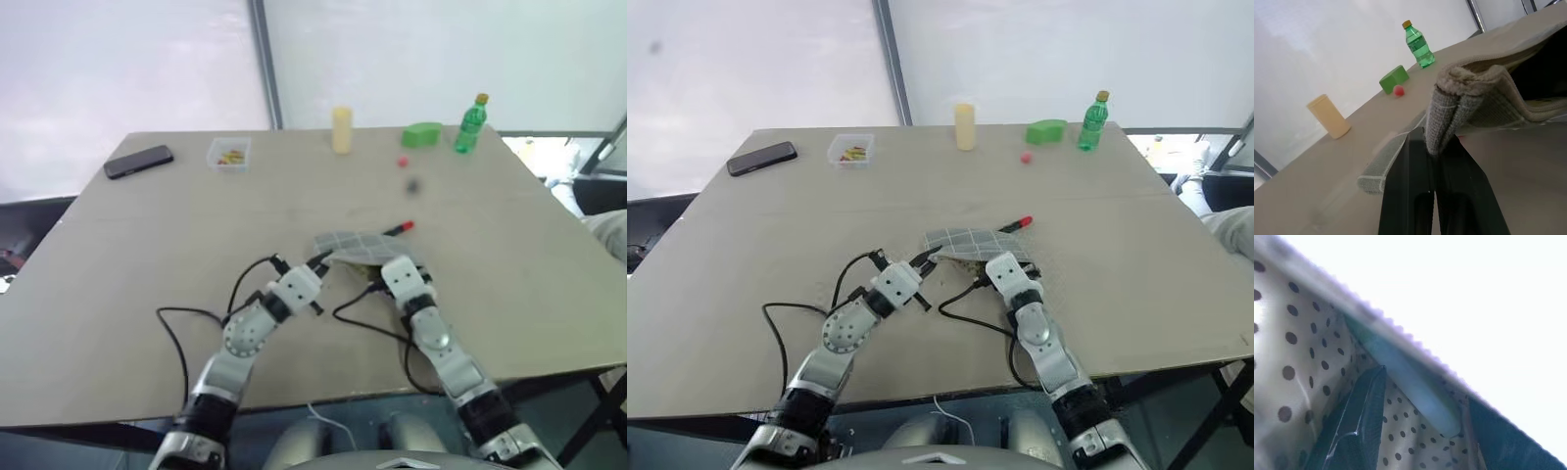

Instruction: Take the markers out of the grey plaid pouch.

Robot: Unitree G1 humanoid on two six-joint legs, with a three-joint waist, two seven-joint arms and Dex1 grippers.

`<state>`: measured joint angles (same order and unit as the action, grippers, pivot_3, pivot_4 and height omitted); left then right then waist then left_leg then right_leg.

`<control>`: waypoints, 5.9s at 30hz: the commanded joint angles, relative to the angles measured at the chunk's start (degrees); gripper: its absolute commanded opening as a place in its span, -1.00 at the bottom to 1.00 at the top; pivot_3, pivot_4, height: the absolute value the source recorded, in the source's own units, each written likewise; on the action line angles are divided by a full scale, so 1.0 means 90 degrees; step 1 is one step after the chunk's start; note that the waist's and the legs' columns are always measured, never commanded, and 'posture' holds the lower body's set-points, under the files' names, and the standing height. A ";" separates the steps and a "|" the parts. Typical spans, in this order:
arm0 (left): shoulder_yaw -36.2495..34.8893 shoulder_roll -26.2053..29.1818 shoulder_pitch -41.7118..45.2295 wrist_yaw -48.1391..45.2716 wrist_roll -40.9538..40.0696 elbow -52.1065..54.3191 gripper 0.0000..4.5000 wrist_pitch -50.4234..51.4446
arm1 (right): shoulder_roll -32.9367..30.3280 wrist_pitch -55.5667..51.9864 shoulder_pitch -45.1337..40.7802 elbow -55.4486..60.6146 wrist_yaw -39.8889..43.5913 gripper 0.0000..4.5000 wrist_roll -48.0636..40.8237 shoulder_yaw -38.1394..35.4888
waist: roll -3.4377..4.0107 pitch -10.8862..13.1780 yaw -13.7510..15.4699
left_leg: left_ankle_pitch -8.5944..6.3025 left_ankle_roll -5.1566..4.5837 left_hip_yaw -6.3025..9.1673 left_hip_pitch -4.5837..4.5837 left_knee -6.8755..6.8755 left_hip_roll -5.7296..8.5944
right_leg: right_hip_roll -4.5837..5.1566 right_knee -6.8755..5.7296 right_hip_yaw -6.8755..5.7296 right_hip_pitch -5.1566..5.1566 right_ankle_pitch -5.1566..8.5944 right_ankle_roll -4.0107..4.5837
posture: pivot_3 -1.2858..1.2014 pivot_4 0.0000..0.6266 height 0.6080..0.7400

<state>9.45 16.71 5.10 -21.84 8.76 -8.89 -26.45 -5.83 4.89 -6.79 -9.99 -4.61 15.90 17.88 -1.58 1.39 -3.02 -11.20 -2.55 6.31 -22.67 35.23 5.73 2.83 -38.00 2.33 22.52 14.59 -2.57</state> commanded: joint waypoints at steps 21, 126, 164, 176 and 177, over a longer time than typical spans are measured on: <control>-0.1149 0.0329 0.2028 -0.2174 -0.3487 0.0200 -1.00 0.4027 | 0.0890 -0.3249 -0.2568 0.0739 0.2269 0.17 -0.2569 -0.0442 | 0.0024 0.0223 0.0391 | -0.0024 0.0002 -0.0002 0.0075 -0.0007 -0.0013 | 0.0014 0.0048 0.0000 -0.0102 0.0043 -0.0014 | 0.03 -0.52 1.00; -0.1216 0.0476 0.2213 -0.1274 -0.2766 -0.0131 -1.00 0.3259 | -0.0397 -0.3504 -0.1861 0.2542 0.2470 0.17 -0.1599 -0.0271 | 0.0122 0.0554 0.0427 | -0.0098 -0.0005 -0.0059 0.0053 0.0012 -0.0111 | 0.0045 0.0130 -0.0115 -0.0103 0.0035 0.0011 | 0.03 -0.52 1.00; -0.1322 0.0326 0.2169 -0.1196 -0.2812 -0.0389 -1.00 0.3427 | -0.0329 -0.4363 -0.1208 0.3251 0.2247 0.17 -0.2080 -0.1030 | 0.0093 0.0635 0.0417 | -0.0084 -0.0025 -0.0053 -0.0015 0.0004 -0.0100 | 0.0046 0.0136 -0.0119 -0.0034 0.0014 0.0002 | 0.03 -0.52 1.00; -0.1153 0.0753 0.2464 -0.2620 -0.2863 -0.0632 -1.00 0.3129 | 0.0623 -0.5297 -0.2416 0.2276 0.2218 0.17 -0.2894 -0.1435 | 0.0086 0.0653 0.0291 | -0.0084 -0.0024 -0.0047 -0.0025 -0.0005 -0.0094 | 0.0049 0.0132 -0.0121 -0.0022 0.0006 0.0014 | 0.03 -0.52 1.00; -0.1147 0.0794 0.2469 -0.2748 -0.2864 -0.0616 -1.00 0.3156 | 0.0710 -0.5327 -0.2546 0.2148 0.2198 0.17 -0.2968 -0.1499 | 0.0086 0.0653 0.0274 | -0.0084 -0.0024 -0.0047 -0.0026 -0.0007 -0.0094 | 0.0049 0.0132 -0.0121 -0.0019 0.0006 0.0014 | 0.03 -0.52 1.00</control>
<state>-0.49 22.91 26.26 -44.66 -15.99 -16.30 2.88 -0.17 -42.67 -27.97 9.35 15.56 -9.27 5.64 -0.81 7.27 -0.55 -11.96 -2.76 5.89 -22.92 35.14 4.88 3.27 -36.82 1.24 22.38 14.65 -2.44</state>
